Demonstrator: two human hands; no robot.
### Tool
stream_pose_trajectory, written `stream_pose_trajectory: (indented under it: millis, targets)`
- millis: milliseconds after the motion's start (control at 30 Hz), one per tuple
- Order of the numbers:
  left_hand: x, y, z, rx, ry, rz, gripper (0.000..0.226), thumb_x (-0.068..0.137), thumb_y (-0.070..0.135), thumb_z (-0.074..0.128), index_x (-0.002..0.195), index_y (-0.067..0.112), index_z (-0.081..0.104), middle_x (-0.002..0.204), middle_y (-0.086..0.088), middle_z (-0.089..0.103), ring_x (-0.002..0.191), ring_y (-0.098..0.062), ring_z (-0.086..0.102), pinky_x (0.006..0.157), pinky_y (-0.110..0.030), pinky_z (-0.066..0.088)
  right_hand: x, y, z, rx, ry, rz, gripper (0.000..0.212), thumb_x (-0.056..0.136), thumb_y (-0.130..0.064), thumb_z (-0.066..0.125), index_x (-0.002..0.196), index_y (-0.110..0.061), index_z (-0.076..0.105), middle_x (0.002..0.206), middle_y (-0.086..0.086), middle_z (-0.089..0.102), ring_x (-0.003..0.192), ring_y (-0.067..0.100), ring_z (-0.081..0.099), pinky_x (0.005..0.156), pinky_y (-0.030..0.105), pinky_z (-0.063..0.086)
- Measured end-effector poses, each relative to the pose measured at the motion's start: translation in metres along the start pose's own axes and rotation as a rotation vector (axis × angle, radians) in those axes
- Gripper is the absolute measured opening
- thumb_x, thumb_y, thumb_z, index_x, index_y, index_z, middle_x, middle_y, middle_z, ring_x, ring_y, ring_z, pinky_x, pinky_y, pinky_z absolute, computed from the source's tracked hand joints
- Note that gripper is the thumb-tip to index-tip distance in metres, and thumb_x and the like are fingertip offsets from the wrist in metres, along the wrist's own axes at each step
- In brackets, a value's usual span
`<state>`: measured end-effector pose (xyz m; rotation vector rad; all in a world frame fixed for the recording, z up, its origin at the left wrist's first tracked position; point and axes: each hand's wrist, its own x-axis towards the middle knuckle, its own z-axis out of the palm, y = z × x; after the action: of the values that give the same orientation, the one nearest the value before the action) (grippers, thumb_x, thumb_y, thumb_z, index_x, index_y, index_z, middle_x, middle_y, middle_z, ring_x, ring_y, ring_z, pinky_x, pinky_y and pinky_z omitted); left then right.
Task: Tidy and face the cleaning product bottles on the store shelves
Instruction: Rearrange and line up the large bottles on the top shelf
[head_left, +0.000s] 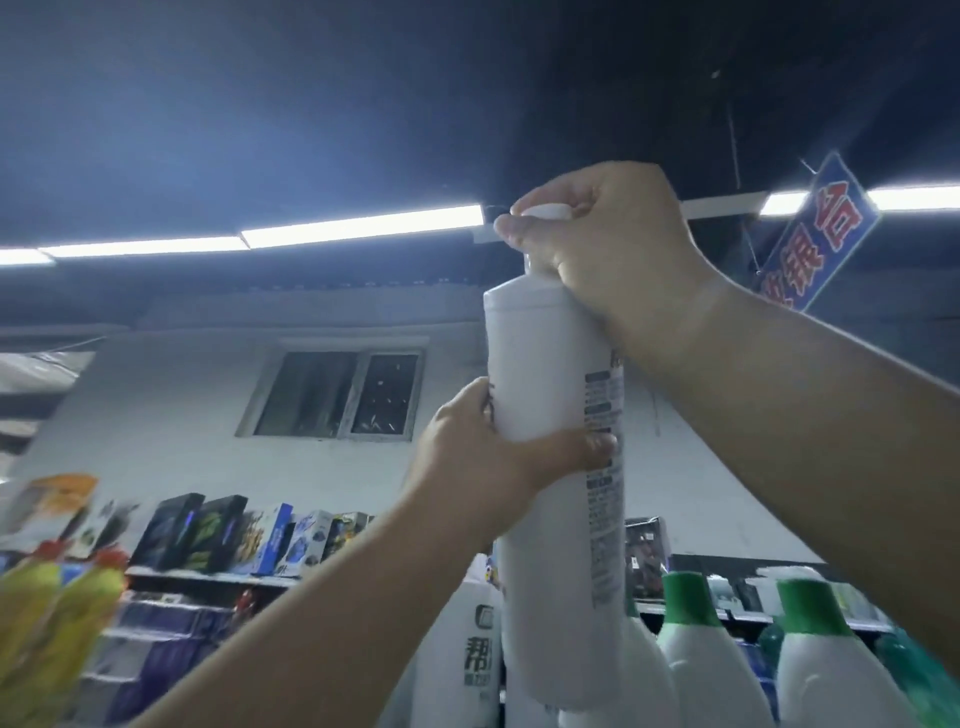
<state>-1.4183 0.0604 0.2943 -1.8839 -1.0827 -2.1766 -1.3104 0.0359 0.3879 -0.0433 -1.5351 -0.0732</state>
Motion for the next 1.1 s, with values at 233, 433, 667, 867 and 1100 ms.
stream_pose_trajectory:
  millis: [233,433,667,867,1100]
  targets:
    - [-0.034,-0.043,-0.033,0.138,0.022,-0.133,0.039,0.053,0.037,0.086,0.075,0.032,0.054,0.076,0.017,0.064,0.072,-0.006,0.064,0.070,-0.028,0.055,-0.043,0.022,0.045,-0.019,-0.107,0.165,0.016,0.074,-0.034,0.076,0.081,-0.023,0.068,0.074,-0.017,0.055,0.084,0.013,0.060,0.084,0.037,0.052]
    - [-0.046,-0.087,-0.042,0.240,-0.016,-0.241,0.047,0.049,0.040,0.086,0.085,0.033,0.057,0.086,0.012,0.067,0.076,-0.007,0.063,0.068,-0.026,0.053,-0.067,0.057,0.070,-0.075,-0.220,0.304,0.018,0.070,-0.034,0.079,0.069,-0.025,0.063,0.060,-0.016,0.053,0.079,0.018,0.059,0.093,0.044,0.048]
    - [-0.057,-0.133,-0.031,0.289,-0.031,-0.306,0.050,0.050,0.042,0.086,0.088,0.032,0.056,0.082,0.018,0.065,0.076,-0.004,0.062,0.073,-0.031,0.055,-0.092,0.095,0.081,-0.178,-0.315,0.366,0.019,0.070,-0.034,0.078,0.069,-0.026,0.062,0.058,-0.017,0.044,0.078,0.015,0.050,0.094,0.045,0.047]
    - [-0.057,-0.156,-0.015,0.276,-0.054,-0.317,0.052,0.050,0.040,0.087,0.092,0.034,0.056,0.086,0.016,0.065,0.077,-0.003,0.061,0.068,-0.027,0.053,-0.101,0.125,0.085,-0.227,-0.351,0.364,0.024,0.073,-0.030,0.076,0.062,-0.027,0.055,0.062,-0.016,0.040,0.081,0.019,0.046,0.093,0.049,0.046]
    - [-0.047,-0.172,0.001,0.343,-0.119,-0.375,0.061,0.043,0.062,0.079,0.092,0.032,0.057,0.088,0.014,0.065,0.081,-0.008,0.063,0.078,-0.037,0.054,-0.096,0.156,0.083,-0.325,-0.438,0.360,0.011,0.080,-0.025,0.071,0.081,-0.017,0.064,0.065,-0.009,0.048,0.079,0.019,0.053,0.081,0.031,0.047]
